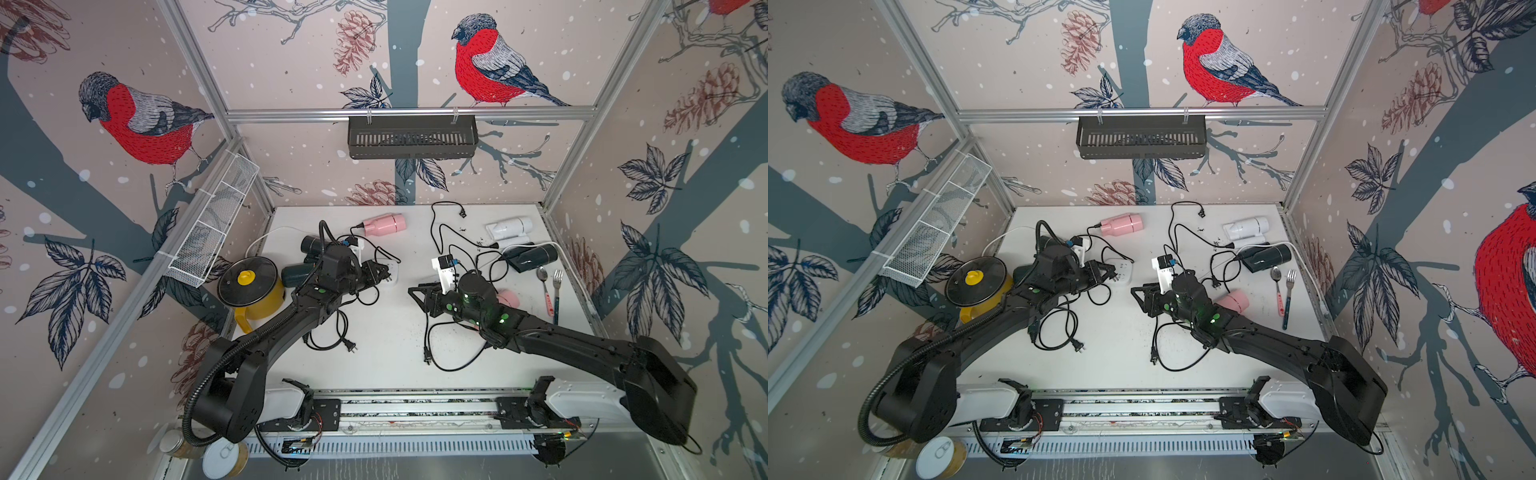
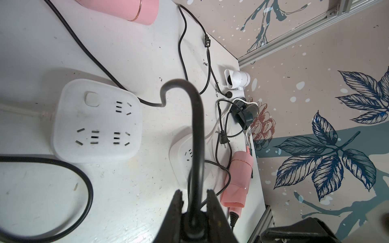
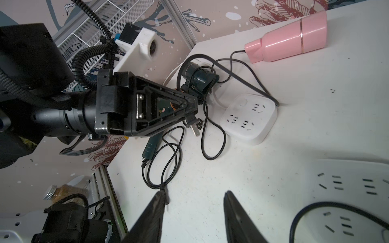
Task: Charge the blow dryers
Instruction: Pick up the plug from the center of the board.
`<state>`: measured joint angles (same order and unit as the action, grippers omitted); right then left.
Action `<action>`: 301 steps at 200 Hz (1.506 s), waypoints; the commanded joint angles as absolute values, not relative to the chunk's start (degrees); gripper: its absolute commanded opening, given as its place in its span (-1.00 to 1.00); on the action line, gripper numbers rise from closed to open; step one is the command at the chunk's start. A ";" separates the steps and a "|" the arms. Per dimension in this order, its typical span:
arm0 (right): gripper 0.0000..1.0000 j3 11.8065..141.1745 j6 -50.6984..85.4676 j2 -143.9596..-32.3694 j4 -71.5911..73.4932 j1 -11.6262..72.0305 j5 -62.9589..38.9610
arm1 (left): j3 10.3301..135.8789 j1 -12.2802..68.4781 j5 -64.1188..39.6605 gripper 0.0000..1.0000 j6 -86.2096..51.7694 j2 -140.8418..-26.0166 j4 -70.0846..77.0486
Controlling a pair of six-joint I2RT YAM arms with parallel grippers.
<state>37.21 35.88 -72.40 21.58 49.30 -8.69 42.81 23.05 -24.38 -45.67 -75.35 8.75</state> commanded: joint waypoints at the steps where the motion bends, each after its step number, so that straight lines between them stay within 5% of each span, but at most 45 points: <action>1: -0.05 38.12 36.50 -74.43 25.72 49.30 -10.47 | 42.37 23.20 -26.16 -0.61 -48.25 -75.69 13.84; 189: -0.14 45.83 34.62 -88.35 30.13 46.63 -13.62 | 43.11 24.82 -32.71 -0.59 -52.85 -78.66 16.63; 301: -0.54 47.47 31.40 -87.85 27.68 47.61 -8.60 | 44.31 25.14 -34.42 -0.55 -52.51 -79.89 16.26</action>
<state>47.66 32.88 -89.54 27.11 47.24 -11.00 43.86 25.04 -33.19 -52.88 -79.99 15.55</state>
